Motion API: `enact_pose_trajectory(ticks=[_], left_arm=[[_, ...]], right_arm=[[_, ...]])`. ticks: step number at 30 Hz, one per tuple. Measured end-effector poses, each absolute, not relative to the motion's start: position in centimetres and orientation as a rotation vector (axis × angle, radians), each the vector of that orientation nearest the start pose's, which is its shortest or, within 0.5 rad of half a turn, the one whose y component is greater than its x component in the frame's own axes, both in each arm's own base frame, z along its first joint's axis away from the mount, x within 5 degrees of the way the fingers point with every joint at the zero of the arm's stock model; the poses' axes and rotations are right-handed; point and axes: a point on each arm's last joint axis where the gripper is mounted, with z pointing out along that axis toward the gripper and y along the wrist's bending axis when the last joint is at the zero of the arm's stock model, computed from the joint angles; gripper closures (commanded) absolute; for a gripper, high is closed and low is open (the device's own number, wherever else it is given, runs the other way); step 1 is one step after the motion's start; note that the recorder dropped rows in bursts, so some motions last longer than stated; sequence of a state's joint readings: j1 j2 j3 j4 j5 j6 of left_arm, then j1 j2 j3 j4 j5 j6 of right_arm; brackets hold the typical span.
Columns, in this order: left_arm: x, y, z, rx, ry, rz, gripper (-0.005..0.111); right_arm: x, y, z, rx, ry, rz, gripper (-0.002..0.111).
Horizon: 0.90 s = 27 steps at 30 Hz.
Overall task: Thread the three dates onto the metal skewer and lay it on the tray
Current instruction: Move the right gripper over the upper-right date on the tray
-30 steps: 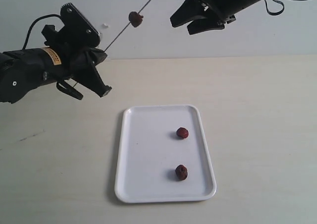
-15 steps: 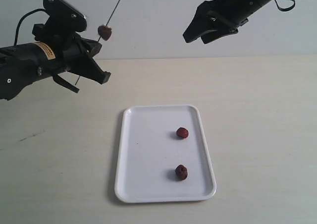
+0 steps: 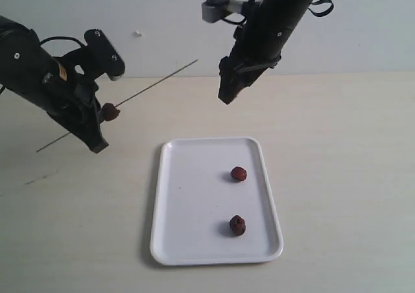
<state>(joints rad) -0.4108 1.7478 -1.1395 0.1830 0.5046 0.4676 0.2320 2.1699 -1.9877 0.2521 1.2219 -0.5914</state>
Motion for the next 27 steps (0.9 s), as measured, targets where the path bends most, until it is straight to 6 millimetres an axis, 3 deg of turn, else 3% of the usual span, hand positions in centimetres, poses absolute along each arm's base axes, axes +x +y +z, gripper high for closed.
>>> enact_pose_trajectory(ticks=[4, 10, 16, 21, 27], left_arm=[[32.9, -12.9, 20.7, 1.313, 2.399, 0.218, 0.107], [33.4, -10.7, 20.6, 1.161, 2.511, 0.219, 0.107], [34.3, -8.2, 20.7, 1.013, 2.561, 0.23, 0.107], [34.3, -8.1, 20.8, 1.01, 2.56, 0.23, 0.107], [34.4, -8.2, 20.8, 1.009, 2.546, 0.229, 0.107]], right_arm=[[44.9, 13.1, 23.5, -1.074, 2.696, 0.091, 0.042], [44.5, 12.8, 21.8, -1.046, 2.773, 0.079, 0.042], [43.3, 12.4, 19.2, -1.127, 2.847, 0.094, 0.042], [43.2, 12.4, 18.9, -1.501, 2.671, 0.08, 0.042], [43.2, 12.4, 18.9, -2.137, 2.18, 0.047, 0.042]])
